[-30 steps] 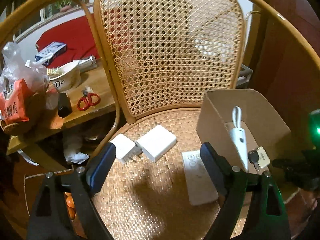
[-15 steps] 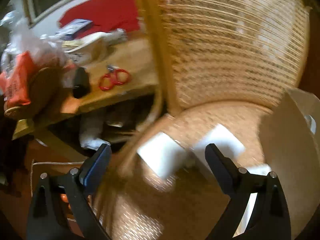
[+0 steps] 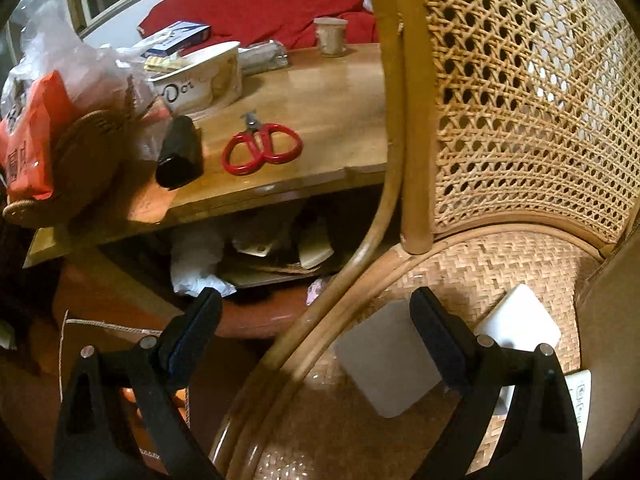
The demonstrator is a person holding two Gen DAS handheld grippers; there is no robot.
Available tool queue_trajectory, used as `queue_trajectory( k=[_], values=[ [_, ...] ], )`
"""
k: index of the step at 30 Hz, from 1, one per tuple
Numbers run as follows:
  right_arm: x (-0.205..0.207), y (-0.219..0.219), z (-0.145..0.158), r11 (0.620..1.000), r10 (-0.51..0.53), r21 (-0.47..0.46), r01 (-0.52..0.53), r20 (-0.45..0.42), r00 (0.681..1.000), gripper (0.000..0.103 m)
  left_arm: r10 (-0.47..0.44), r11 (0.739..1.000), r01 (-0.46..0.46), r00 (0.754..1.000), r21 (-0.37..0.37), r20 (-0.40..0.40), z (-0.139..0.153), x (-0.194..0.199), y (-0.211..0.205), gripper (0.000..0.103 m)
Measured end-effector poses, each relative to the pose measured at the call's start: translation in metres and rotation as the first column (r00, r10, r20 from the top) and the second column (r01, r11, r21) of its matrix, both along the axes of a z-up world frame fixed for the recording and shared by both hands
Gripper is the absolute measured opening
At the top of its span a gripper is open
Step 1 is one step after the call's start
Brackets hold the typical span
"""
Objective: Organize rigid objects
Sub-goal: 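Move the left gripper over the white power bank and close on it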
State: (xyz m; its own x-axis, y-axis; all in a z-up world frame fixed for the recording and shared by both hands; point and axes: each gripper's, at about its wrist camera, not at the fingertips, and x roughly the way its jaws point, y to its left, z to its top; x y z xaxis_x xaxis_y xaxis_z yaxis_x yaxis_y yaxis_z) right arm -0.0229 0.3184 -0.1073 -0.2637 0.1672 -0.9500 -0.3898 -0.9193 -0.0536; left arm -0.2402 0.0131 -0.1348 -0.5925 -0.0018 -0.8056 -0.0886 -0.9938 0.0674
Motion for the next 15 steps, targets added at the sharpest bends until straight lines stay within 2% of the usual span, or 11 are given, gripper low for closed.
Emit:
queue_trajectory(
  k=[5,11,15],
  values=[
    [0.000,0.000,0.000,1.000,0.000,0.000,0.000,0.000,1.000,0.006,0.018,0.999,-0.019,0.999,0.037,0.044,-0.007,-0.008,0.000,0.094],
    [0.000,0.000,0.000,1.000,0.002,0.001,-0.002,0.000,1.000,0.006,0.028,0.999,-0.029,0.998,0.017,0.051,-0.012,-0.009,0.007,0.094],
    [0.000,0.001,0.001,1.000,0.005,0.001,-0.005,0.001,1.000,0.006,0.045,0.997,-0.052,0.993,0.057,0.106,-0.015,-0.005,0.003,0.092]
  ],
)
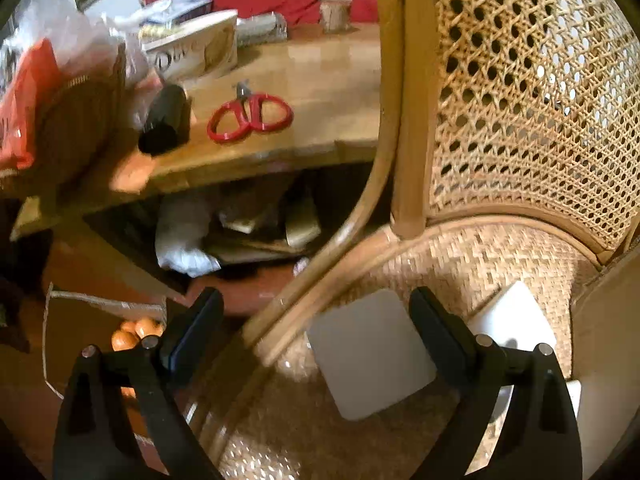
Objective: Organize rigid objects
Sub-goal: 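Move the left gripper over the white power bank and close on it, then lift the power bank with the left gripper and drop it into the box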
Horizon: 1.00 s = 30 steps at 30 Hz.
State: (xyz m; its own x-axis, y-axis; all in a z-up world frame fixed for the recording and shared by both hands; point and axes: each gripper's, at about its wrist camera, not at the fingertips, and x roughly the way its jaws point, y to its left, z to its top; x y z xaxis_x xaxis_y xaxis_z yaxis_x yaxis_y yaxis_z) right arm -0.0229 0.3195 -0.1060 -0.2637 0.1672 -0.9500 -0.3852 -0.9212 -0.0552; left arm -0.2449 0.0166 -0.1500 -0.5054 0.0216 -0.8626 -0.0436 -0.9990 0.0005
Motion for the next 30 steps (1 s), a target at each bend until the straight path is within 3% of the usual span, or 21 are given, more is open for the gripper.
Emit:
queue_trajectory(
  k=[2,6,7,8,9,14,20,30],
  values=[
    [0.000,0.000,0.000,1.000,0.000,0.001,0.000,0.000,1.000,0.006,0.012,1.000,-0.013,0.999,0.016,0.037,-0.004,0.001,-0.003,0.084],
    [0.000,0.000,0.001,1.000,-0.001,0.000,0.001,0.001,1.000,0.006,-0.030,0.997,0.031,0.999,-0.068,0.011,0.000,0.013,0.005,0.074],
    [0.000,0.000,0.001,1.000,-0.001,0.001,0.001,0.001,1.000,0.006,-0.041,0.995,0.042,0.999,-0.088,0.011,0.001,0.015,0.008,0.064],
    [0.000,0.001,0.001,1.000,-0.002,0.001,0.002,0.002,1.000,0.006,-0.067,0.994,0.068,0.998,-0.085,0.012,0.002,0.017,0.011,0.047],
    [0.001,0.000,0.001,1.000,0.000,0.001,0.000,0.001,1.000,0.006,-0.087,0.994,0.088,0.996,-0.068,0.021,0.004,0.020,0.014,0.045],
    [0.002,0.001,0.001,1.000,-0.001,-0.004,0.001,0.000,1.000,0.006,-0.151,0.985,0.152,0.988,-0.086,0.016,0.006,0.030,0.022,0.044],
    [0.004,0.001,0.001,1.000,-0.001,-0.005,0.001,0.000,1.000,0.006,-0.168,0.986,0.168,0.985,0.002,0.039,0.009,0.032,0.013,0.044],
    [0.004,0.001,0.001,1.000,-0.002,-0.005,0.002,0.000,1.000,0.006,-0.208,0.978,0.207,0.978,-0.019,-0.037,0.036,0.052,0.014,0.044]
  ],
)
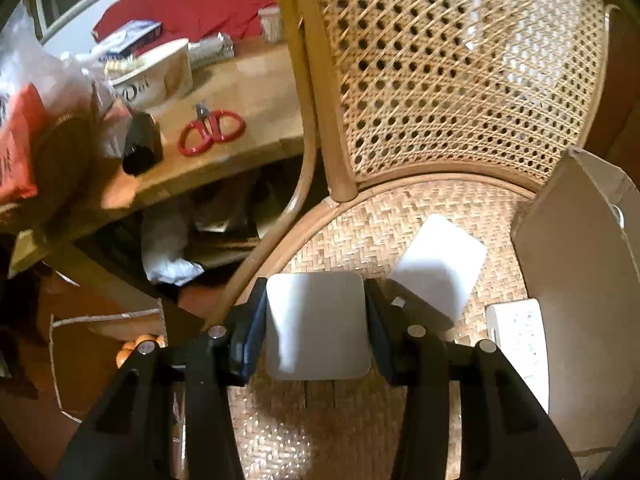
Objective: Organize rigid objects
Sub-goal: 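Lift the power bank with the left gripper and drop it into the box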
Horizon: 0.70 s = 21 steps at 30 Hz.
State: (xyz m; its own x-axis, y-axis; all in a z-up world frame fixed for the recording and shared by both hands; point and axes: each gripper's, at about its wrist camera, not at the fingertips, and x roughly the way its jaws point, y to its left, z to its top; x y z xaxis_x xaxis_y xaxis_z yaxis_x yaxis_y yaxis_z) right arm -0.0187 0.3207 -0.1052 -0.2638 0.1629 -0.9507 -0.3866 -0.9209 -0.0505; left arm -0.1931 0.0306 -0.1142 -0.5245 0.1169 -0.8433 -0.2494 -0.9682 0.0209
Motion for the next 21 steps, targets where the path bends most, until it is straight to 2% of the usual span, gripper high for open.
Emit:
queue_trajectory(
  k=[6,10,12,17,21],
  values=[
    [0.000,0.000,0.000,1.000,0.002,0.001,-0.002,0.001,1.000,0.006,-0.039,0.999,0.038,0.996,-0.017,-0.075,0.024,0.021,0.006,0.044],
    [0.000,0.000,0.000,1.000,0.001,0.001,-0.001,0.001,1.000,0.006,-0.071,0.996,0.077,0.991,0.050,-0.118,0.044,0.036,0.011,0.044],
    [0.000,0.000,0.000,1.000,0.001,0.001,-0.001,0.001,1.000,0.006,-0.097,0.993,0.106,0.983,0.053,-0.157,0.055,0.048,0.017,0.044],
    [0.002,0.000,0.000,1.000,0.001,0.000,-0.001,0.001,1.000,0.006,-0.176,0.983,0.186,0.949,0.012,-0.263,0.080,0.083,0.039,0.044],
    [0.002,0.000,0.000,1.000,0.000,0.000,0.000,0.001,1.000,0.006,-0.235,0.971,0.234,0.907,-0.046,-0.350,0.099,0.109,0.058,0.044]
  ],
)
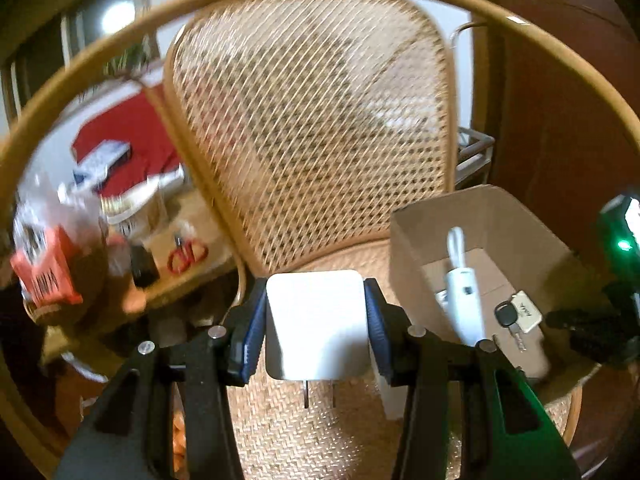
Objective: Organize rigid objects
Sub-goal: 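Lift the power bank with the left gripper and drop it into the box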
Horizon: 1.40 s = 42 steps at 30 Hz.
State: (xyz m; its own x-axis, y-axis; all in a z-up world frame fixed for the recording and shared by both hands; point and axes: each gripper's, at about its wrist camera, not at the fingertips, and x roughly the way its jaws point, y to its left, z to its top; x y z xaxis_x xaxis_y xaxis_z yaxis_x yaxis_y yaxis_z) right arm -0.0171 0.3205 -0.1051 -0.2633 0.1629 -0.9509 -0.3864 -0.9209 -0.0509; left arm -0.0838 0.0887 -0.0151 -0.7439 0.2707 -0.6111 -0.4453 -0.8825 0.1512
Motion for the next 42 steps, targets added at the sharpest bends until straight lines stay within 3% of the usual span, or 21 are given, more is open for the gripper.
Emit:
queue_trajectory(
  k=[6,10,20,24,28,30,32,38,42],
  values=[
    [0.000,0.000,0.000,1.000,-0.001,0.000,0.001,0.000,1.000,0.006,-0.080,0.996,0.081,0.997,0.046,-0.021,0.017,0.025,0.017,0.044],
    [0.000,0.000,0.000,1.000,0.000,0.000,0.000,0.000,1.000,0.006,-0.130,0.990,0.130,0.991,0.060,0.008,0.019,0.039,0.032,0.044],
    [0.000,0.001,0.000,1.000,0.000,0.000,0.000,0.000,1.000,0.006,-0.322,0.943,0.310,0.943,0.123,0.089,0.015,0.069,0.068,0.043],
    [0.000,-0.001,0.000,1.000,0.000,0.001,0.000,0.000,1.000,0.006,-0.338,0.939,0.321,0.929,0.127,0.152,0.004,0.070,0.073,0.043],
    [0.000,-0.001,0.000,1.000,0.000,0.001,0.000,0.001,1.000,0.006,-0.315,0.948,0.302,0.934,0.098,0.168,-0.007,0.069,0.071,0.043],
    [0.000,-0.001,0.000,1.000,0.000,0.001,0.000,0.001,1.000,0.006,-0.306,0.951,0.294,0.938,0.098,0.163,-0.006,0.067,0.067,0.049],
    [0.000,-0.001,0.000,1.000,0.001,0.003,-0.001,0.001,1.000,0.006,-0.296,0.952,0.280,0.943,0.122,0.149,-0.002,0.064,0.060,0.074],
    [0.000,-0.001,-0.001,1.000,-0.002,-0.002,0.002,0.001,1.000,0.006,-0.163,0.977,0.149,0.983,0.154,0.088,0.007,0.041,0.026,0.096],
    [0.001,-0.001,-0.001,1.000,-0.002,-0.002,0.002,0.001,1.000,0.006,-0.047,0.988,0.025,0.989,0.153,0.140,-0.002,0.010,0.002,0.097]
  ],
)
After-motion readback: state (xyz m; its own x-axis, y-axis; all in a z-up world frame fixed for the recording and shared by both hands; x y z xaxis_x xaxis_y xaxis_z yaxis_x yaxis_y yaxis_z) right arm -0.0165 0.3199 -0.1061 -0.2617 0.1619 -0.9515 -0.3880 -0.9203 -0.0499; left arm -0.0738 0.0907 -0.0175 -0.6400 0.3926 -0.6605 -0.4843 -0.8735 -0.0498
